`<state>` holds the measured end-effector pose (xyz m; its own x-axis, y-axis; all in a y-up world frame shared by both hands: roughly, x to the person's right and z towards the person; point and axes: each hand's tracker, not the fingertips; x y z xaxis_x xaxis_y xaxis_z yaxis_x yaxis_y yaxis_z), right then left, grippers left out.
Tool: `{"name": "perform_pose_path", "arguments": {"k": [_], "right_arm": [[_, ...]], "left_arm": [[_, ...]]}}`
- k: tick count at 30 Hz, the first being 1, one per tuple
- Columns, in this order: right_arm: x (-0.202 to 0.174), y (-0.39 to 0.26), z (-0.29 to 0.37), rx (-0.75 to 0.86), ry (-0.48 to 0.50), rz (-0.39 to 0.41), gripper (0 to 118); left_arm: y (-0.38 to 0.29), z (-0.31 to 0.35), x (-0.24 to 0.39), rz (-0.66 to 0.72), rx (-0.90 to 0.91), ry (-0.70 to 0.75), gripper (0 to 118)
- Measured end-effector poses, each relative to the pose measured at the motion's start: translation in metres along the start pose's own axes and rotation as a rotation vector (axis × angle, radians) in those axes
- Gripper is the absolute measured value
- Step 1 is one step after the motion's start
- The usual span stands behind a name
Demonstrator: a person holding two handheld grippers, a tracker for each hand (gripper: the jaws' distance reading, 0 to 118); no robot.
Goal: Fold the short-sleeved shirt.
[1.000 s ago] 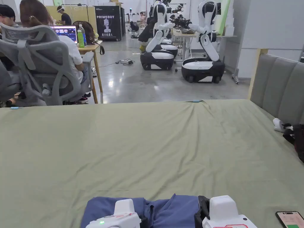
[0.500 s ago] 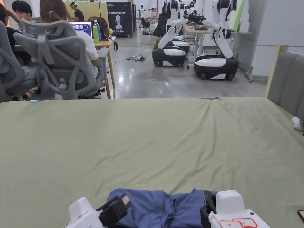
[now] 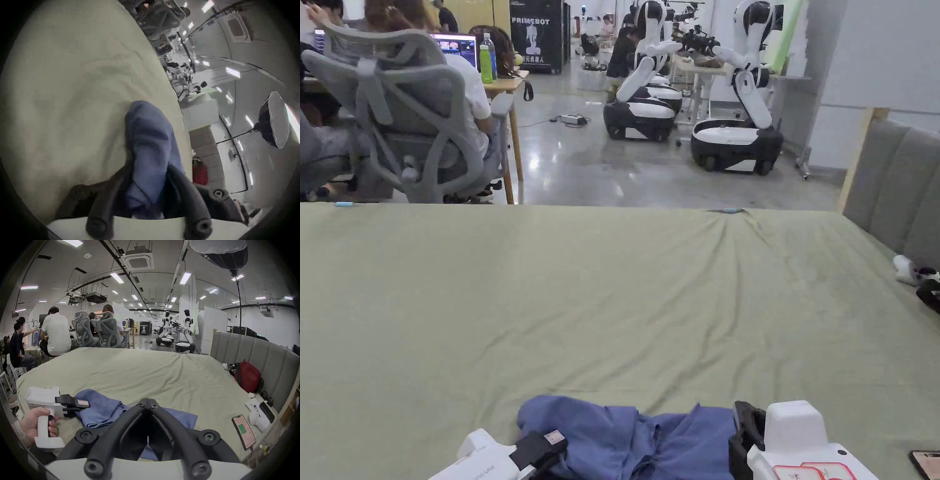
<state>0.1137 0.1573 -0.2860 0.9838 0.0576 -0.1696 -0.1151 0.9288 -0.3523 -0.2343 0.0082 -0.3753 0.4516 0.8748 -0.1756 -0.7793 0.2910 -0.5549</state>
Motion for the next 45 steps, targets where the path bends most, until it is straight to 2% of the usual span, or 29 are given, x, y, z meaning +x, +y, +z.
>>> {"name": "perform_pose_path", "arguments": {"k": [1, 3, 7, 10, 14, 18, 21, 25, 26, 29, 30, 32, 34, 35, 37, 38, 39, 40, 45], "right_arm": [[0.002, 0.0, 0.0, 0.001, -0.002, 0.003, 0], [0.005, 0.0, 0.001, -0.001, -0.012, 0.009, 0], [0.011, -0.002, 0.0, -0.011, -0.017, -0.001, 0], [0.014, -0.003, -0.001, -0.016, -0.012, -0.004, 0], [0.02, -0.003, 0.001, -0.011, -0.016, 0.001, 0], [0.034, -0.007, 0.007, -0.014, -0.035, 0.003, 0], [0.047, -0.011, 0.013, -0.019, -0.049, -0.004, 0], [0.061, -0.017, 0.017, -0.032, -0.061, 0.011, 0], [0.065, -0.018, 0.017, -0.032, -0.06, 0.013, 0], [0.072, -0.017, 0.018, -0.02, -0.047, -0.01, 0], [0.074, -0.017, 0.017, -0.02, -0.042, -0.013, 0], [0.075, -0.015, 0.016, -0.024, -0.03, -0.017, 0], [0.075, -0.014, 0.014, -0.026, -0.012, -0.033, 0], [0.074, -0.014, 0.012, -0.031, -0.003, -0.037, 0], [0.072, -0.013, 0.008, -0.048, 0.014, -0.043, 0], [0.07, -0.013, 0.006, -0.058, 0.02, -0.043, 0], [0.069, -0.013, 0.004, -0.065, 0.028, -0.044, 0], [0.069, -0.013, 0.002, -0.069, 0.033, -0.043, 0], [0.066, -0.013, -0.007, -0.107, 0.051, -0.05, 0]], "left_arm": [[0.001, 0.007, 0.003, -0.013, 0.035, -0.029, 16], [0.008, 0.025, 0.015, -0.196, 0.159, 0.078, 15], [0.03, 0.057, 0.024, -0.364, 0.318, 0.198, 15], [0.03, 0.069, 0.047, -0.646, 0.36, 0.323, 15], [-0.013, 0.054, 0.103, -1.034, 0.327, 0.342, 15], [-0.083, 0.016, 0.152, -1.312, 0.259, 0.272, 14], [-0.14, -0.024, 0.161, -1.566, 0.134, 0.325, 14], [-0.186, -0.055, 0.145, -1.746, 0.067, 0.423, 14], [-0.186, -0.057, 0.142, -1.748, 0.055, 0.41, 19], [-0.172, -0.042, 0.156, -1.606, 0.053, 0.3, 93], [-0.163, -0.031, 0.166, -1.525, 0.078, 0.257, 108], [-0.137, -0.007, 0.183, -1.329, 0.102, 0.11, 107], [-0.107, 0.001, 0.183, -1.105, 0.092, 0.09, 107], [-0.094, 0.003, 0.183, -0.971, 0.053, 0.094, 106], [-0.068, 0.0, 0.164, -0.726, 0.024, 0.081, 82], [-0.06, -0.007, 0.154, -0.66, -0.014, 0.096, 63], [-0.058, -0.016, 0.147, -0.63, -0.072, 0.119, 23], [-0.057, -0.023, 0.141, -0.62, -0.115, 0.135, 0], [-0.085, -0.043, 0.135, -0.515, -0.21, -0.025, 0]]}}
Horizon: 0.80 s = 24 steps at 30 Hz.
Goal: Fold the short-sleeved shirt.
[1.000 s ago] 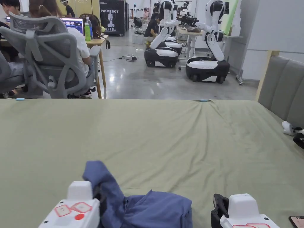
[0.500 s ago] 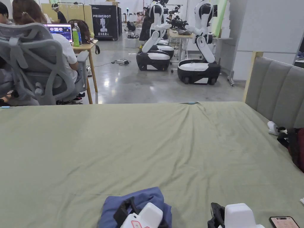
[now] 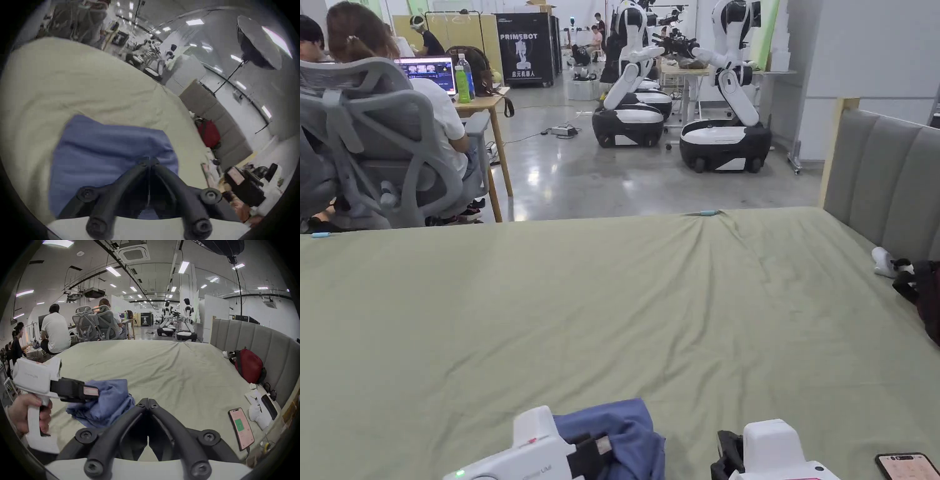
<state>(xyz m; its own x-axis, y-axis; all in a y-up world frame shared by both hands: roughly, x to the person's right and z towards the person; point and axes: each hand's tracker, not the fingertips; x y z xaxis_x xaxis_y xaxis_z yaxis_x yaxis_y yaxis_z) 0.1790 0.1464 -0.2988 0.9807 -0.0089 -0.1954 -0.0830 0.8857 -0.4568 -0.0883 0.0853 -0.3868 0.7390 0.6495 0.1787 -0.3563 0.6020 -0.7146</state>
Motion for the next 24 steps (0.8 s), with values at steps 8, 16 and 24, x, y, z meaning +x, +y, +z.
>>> {"name": "perform_pose_path", "arguments": {"k": [8, 16, 24], "right_arm": [[-0.002, 0.002, -0.006, -0.028, 0.008, -0.017, 0], [-0.029, 0.009, -0.06, -0.097, 0.198, -0.115, 0], [-0.023, -0.029, -0.121, -0.304, 0.174, -0.261, 0]], "left_arm": [[-0.04, -0.038, 0.026, -0.099, -0.084, 0.061, 0], [-0.016, 0.04, 0.014, -0.143, 0.032, 0.093, 0], [0.006, 0.088, -0.07, 0.086, 0.065, 0.087, 117]]}}
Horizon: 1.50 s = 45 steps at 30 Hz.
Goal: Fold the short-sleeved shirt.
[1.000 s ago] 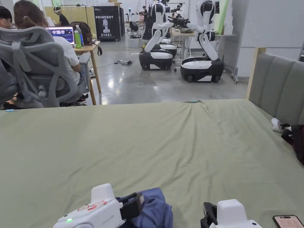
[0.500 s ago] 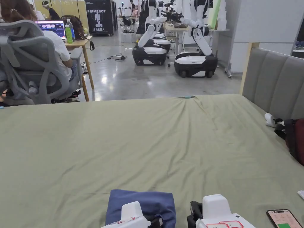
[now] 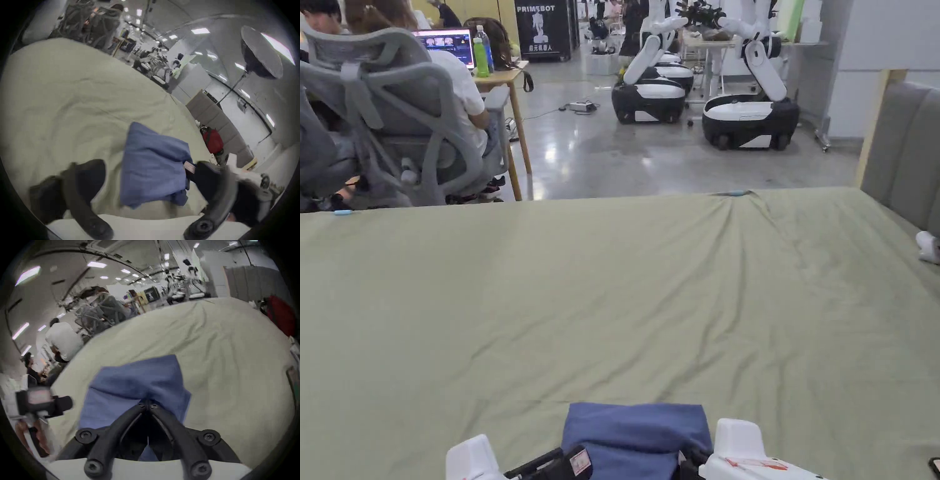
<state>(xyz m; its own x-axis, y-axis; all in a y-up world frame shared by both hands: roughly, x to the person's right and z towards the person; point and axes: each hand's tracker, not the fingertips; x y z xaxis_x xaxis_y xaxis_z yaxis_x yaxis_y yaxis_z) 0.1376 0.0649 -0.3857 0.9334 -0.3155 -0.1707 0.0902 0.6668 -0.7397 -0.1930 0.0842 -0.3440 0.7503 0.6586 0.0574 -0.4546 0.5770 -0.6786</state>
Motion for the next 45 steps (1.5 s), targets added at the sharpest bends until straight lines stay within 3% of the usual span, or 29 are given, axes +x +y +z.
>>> {"name": "perform_pose_path", "arguments": {"k": [3, 6, 8, 9, 11, 13, 16, 22, 31, 36, 41, 45], "right_arm": [[0.013, -0.003, -0.002, 0.021, -0.024, -0.04, 0], [0.016, 0.0, -0.002, 0.032, -0.057, -0.026, 0], [0.017, -0.001, -0.001, 0.035, -0.039, -0.025, 0], [0.016, -0.002, 0.001, 0.045, -0.024, -0.017, 0], [0.008, -0.002, 0.003, 0.053, -0.028, 0.041, 0], [-0.001, -0.001, 0.007, 0.063, -0.071, 0.102, 0], [-0.02, 0.004, 0.015, 0.089, -0.047, 0.117, 0], [-0.107, 0.016, 0.003, 0.139, -0.072, 0.313, 0], [-0.268, 0.016, -0.034, 0.17, -0.019, 0.377, 0], [-0.345, 0.006, -0.061, 0.15, 0.059, 0.418, 0], [-0.393, -0.002, -0.082, 0.138, 0.107, 0.433, 0], [-0.409, -0.002, -0.088, 0.135, 0.129, 0.448, 0]], "left_arm": [[-0.006, -0.024, -0.021, 0.123, -0.085, -0.069, 115], [-0.021, -0.062, -0.03, 0.233, -0.17, -0.162, 115], [-0.022, -0.074, -0.023, 0.22, -0.118, -0.204, 113], [-0.018, -0.08, -0.015, 0.219, -0.121, -0.195, 98], [-0.016, -0.094, -0.007, 0.254, -0.142, -0.147, 24], [-0.011, -0.095, -0.002, 0.193, -0.148, -0.116, 24], [0.003, -0.076, -0.006, 0.167, -0.122, -0.122, 24], [0.045, -0.014, -0.055, 0.085, -0.054, -0.03, 24], [0.127, 0.098, -0.177, 0.081, -0.006, 0.113, 24], [0.173, 0.156, -0.249, 0.097, -0.007, 0.209, 24], [0.2, 0.198, -0.316, 0.171, 0.003, 0.294, 24], [0.207, 0.215, -0.349, 0.202, -0.015, 0.34, 24]]}}
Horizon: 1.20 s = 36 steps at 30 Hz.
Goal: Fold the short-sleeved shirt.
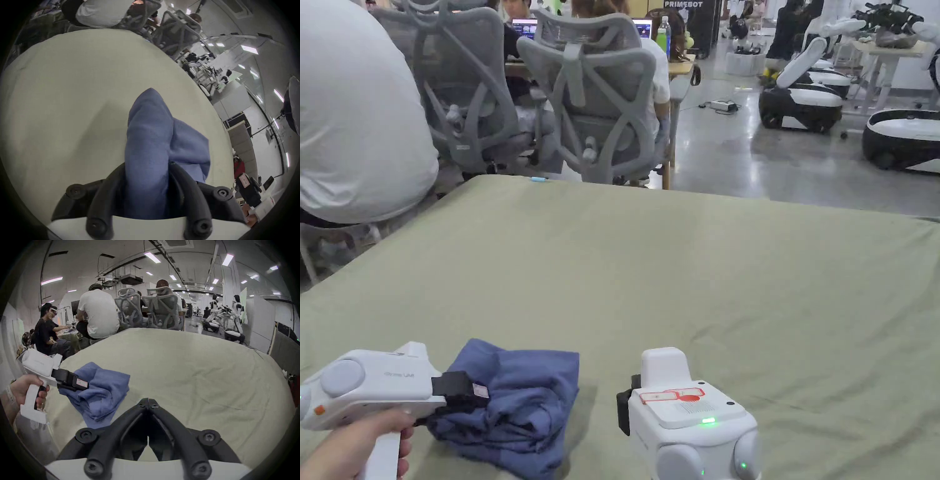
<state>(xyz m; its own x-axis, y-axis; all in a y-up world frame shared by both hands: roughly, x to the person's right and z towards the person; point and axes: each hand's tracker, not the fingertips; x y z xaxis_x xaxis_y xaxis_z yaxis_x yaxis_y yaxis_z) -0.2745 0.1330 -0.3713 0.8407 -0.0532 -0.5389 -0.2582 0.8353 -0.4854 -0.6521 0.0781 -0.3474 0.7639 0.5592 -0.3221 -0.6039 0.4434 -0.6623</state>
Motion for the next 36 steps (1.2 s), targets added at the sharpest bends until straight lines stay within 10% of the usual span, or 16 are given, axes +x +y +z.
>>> {"name": "perform_pose_path", "arguments": {"k": [2, 6, 8, 12, 21, 28, 36], "right_arm": [[0.0, 0.0, 0.001, -0.002, 0.011, 0.0, 0], [0.005, -0.001, 0.002, -0.01, 0.014, 0.012, 0], [0.013, -0.002, 0.008, -0.01, 0.009, 0.003, 0], [0.036, -0.003, 0.033, 0.011, -0.013, -0.018, 0], [0.17, -0.004, 0.16, 0.213, -0.227, 0.055, 0], [0.292, -0.002, 0.268, 0.313, -0.398, 0.035, 1], [0.347, -0.021, 0.326, 0.372, -0.462, 0.003, 3]], "left_arm": [[-0.004, 0.001, -0.003, 0.018, 0.031, -0.004, 29], [-0.017, 0.02, 0.014, -0.004, 0.141, 0.119, 102], [-0.02, 0.039, 0.028, -0.017, 0.225, 0.213, 92], [-0.045, 0.063, 0.095, -0.197, 0.33, 0.32, 0], [-0.16, 0.077, 0.303, -0.602, 0.717, 0.148, 0], [-0.233, 0.077, 0.409, -0.686, 0.75, 0.06, 0], [-0.256, 0.067, 0.46, -0.745, 0.789, 0.062, 0]]}}
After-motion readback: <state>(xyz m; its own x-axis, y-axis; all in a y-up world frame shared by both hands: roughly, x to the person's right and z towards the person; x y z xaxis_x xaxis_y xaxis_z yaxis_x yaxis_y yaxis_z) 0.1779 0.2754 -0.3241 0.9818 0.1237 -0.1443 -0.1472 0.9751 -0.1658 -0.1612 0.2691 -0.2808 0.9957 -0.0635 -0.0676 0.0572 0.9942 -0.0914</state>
